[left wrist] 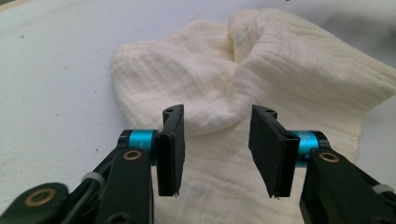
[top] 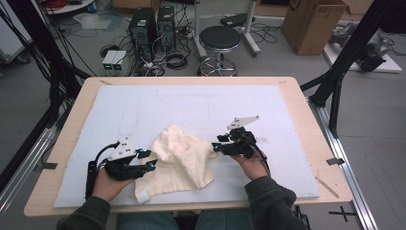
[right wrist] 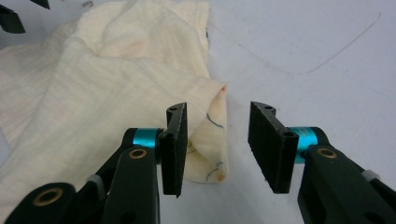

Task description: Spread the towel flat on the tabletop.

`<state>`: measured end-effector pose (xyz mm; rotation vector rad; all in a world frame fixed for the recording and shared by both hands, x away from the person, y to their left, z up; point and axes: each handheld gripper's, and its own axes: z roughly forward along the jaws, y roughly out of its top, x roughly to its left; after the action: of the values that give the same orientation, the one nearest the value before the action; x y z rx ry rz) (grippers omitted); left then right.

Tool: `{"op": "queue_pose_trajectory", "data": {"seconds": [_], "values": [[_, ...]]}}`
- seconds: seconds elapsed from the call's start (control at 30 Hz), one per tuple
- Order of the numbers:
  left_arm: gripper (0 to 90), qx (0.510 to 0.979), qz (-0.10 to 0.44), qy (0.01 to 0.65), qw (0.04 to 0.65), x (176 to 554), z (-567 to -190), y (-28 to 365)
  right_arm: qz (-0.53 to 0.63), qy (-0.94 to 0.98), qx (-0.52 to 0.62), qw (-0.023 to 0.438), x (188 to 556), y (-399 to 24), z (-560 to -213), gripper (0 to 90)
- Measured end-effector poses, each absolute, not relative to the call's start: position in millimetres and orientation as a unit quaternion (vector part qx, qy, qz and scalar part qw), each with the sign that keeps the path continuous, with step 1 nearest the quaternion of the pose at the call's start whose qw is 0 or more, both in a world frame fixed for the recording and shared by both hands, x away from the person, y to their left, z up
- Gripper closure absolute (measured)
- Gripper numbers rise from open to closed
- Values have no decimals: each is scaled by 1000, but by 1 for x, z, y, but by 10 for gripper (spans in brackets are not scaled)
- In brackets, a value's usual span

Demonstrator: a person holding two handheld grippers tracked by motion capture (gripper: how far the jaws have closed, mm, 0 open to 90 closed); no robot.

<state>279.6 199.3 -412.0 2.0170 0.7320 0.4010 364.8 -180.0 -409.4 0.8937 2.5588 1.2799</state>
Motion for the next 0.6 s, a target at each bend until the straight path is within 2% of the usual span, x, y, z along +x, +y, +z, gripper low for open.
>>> {"op": "queue_pose_trajectory", "data": {"seconds": [0.27, 0.6], "values": [[513, 816, 160, 305, 464, 277, -419, 201, 417, 854, 303, 67, 369, -185, -423, 554], [532, 823, 150, 309, 452, 271, -427, 207, 401, 864, 301, 45, 370, -184, -435, 556]]}}
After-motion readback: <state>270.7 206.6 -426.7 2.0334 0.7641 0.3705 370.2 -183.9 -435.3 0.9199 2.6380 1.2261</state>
